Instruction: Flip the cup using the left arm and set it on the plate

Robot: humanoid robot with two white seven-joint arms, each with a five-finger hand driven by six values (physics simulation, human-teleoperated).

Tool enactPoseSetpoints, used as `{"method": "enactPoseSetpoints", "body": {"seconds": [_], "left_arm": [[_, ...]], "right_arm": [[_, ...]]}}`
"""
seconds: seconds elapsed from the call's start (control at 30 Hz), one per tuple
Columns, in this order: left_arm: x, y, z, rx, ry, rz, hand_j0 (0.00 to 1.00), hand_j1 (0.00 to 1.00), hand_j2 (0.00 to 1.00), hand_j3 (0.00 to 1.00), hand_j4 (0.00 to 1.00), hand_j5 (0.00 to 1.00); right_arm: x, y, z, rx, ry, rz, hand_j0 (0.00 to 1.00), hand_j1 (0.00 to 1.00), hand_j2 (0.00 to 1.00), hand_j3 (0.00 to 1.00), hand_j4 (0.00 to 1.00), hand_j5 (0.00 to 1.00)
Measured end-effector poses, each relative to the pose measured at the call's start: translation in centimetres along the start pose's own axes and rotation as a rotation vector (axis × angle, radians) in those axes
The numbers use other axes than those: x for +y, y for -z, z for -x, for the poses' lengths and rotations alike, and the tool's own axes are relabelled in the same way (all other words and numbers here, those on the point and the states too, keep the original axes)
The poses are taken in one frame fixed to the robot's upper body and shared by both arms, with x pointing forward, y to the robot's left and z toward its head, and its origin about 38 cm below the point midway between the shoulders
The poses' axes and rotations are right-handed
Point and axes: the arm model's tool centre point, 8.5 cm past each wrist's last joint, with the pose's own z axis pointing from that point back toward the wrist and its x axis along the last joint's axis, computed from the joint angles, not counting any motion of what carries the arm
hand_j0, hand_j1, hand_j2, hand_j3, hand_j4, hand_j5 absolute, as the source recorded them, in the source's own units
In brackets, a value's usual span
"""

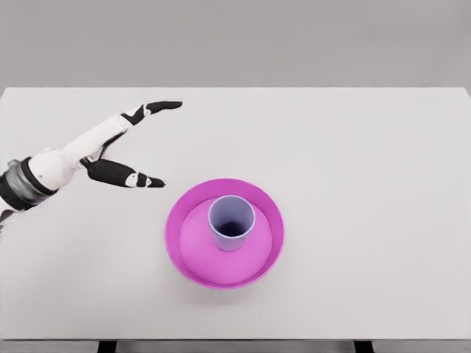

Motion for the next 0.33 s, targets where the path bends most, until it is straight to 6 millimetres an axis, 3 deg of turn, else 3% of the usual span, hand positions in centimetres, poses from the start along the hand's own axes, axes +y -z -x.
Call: {"method": "enactPoseSetpoints", "body": {"seconds": [0.13,0.33], "left_arm": [[0.2,-2.4,1.1,0.083,0.005,0.111,1.00,1.00,1.00,1.00,1.00,1.00],[1.6,-4.2,0.9,0.109,-0.080,0.146,1.00,1.00,1.00,1.00,1.00,1.00]], "right_arm": [[0.0,0.0,0.0,0.000,0.000,0.000,1.00,1.00,1.00,1.00,1.00,1.00],[0.0,0.0,0.0,0.000,0.000,0.000,1.00,1.00,1.00,1.00,1.00,1.00]]}}
